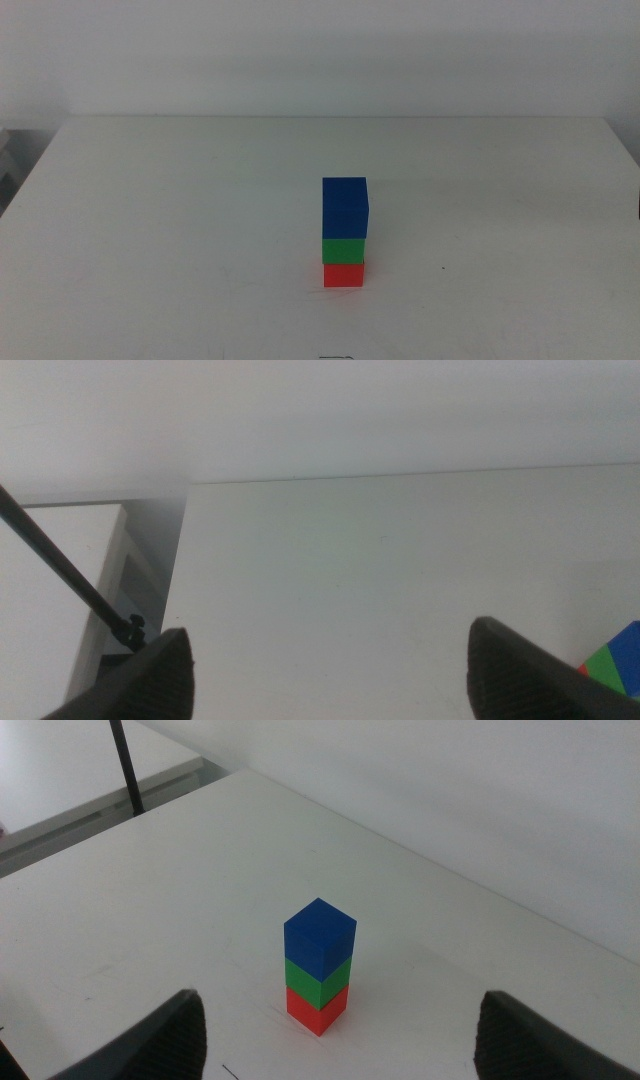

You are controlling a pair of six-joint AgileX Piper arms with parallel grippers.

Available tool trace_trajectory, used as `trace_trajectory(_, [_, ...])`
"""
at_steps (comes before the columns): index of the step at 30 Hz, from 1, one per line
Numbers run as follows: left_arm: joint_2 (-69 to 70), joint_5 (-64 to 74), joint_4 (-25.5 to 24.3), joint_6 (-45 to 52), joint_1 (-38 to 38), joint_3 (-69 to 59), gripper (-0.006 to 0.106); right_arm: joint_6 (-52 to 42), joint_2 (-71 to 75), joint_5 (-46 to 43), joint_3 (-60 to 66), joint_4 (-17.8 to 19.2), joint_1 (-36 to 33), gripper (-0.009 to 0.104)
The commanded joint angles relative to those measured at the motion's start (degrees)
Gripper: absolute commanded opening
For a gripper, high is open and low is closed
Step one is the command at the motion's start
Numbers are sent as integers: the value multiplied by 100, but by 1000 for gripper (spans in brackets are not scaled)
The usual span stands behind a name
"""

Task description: Stack red cubes first, then green, then blue cubes in a specific spot.

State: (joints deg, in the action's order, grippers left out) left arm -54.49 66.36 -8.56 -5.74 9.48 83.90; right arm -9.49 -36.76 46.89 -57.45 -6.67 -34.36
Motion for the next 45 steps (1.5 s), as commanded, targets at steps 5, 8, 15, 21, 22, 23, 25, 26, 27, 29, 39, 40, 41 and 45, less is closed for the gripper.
trace_trajectory(5, [185, -500, -132, -7, 2, -152, 94, -71, -26, -441, -125, 86, 34, 90])
trace_trajectory(8, [588, -896, -175, -12, 2, -779, 94, -71, 5, -724, -120, 621, 40, 90])
trace_trajectory(15, [1745, -2655, -133, -12, 2, -2671, 94, -71, 5, -2258, 620, 1504, 40, 90])
trace_trajectory(21, [2447, -4276, -121, -12, 2, -4232, 94, -71, 48, -3037, 1909, 1070, 699, 90])
trace_trajectory(22, [2568, -4497, -121, -12, 2, -4492, 94, -71, 99, -3162, 2148, 957, 919, 90])
trace_trajectory(23, [2710, -4680, -121, -12, 2, -4746, 94, -71, 172, -3258, 2382, 824, 1149, 90])
trace_trajectory(25, [2986, -4920, -78, -12, 2, -5195, 94, -71, 428, -3369, 2813, 667, 1551, 90])
trace_trajectory(26, [3151, -4995, -37, -12, 2, -5443, 94, -71, 609, -3423, 3059, 667, 1755, 90])
trace_trajectory(27, [3291, -5052, 33, -12, 2, -5691, 94, -71, 778, -3447, 3300, 667, 1910, 90])
trace_trajectory(29, [3660, -5093, 272, -12, 2, -6176, 94, -71, 1289, -3460, 3781, 701, 2266, 90])
trace_trajectory(39, [5120, -5114, 439, -12, 2, -7572, 94, -71, 3545, -3458, 5462, 483, 3989, 90])
trace_trajectory(40, [5205, -5124, 439, -12, 2, -7653, 94, -71, 3682, -3463, 5571, 438, 4072, 90])
trace_trajectory(41, [5278, -5151, 439, -12, 2, -7734, 94, -71, 3814, -3463, 5671, 397, 4120, 90])
trace_trajectory(45, [5431, -5313, 439, -12, 2, -7981, 94, -71, 3860, -3426, 5809, 425, 4143, 90])
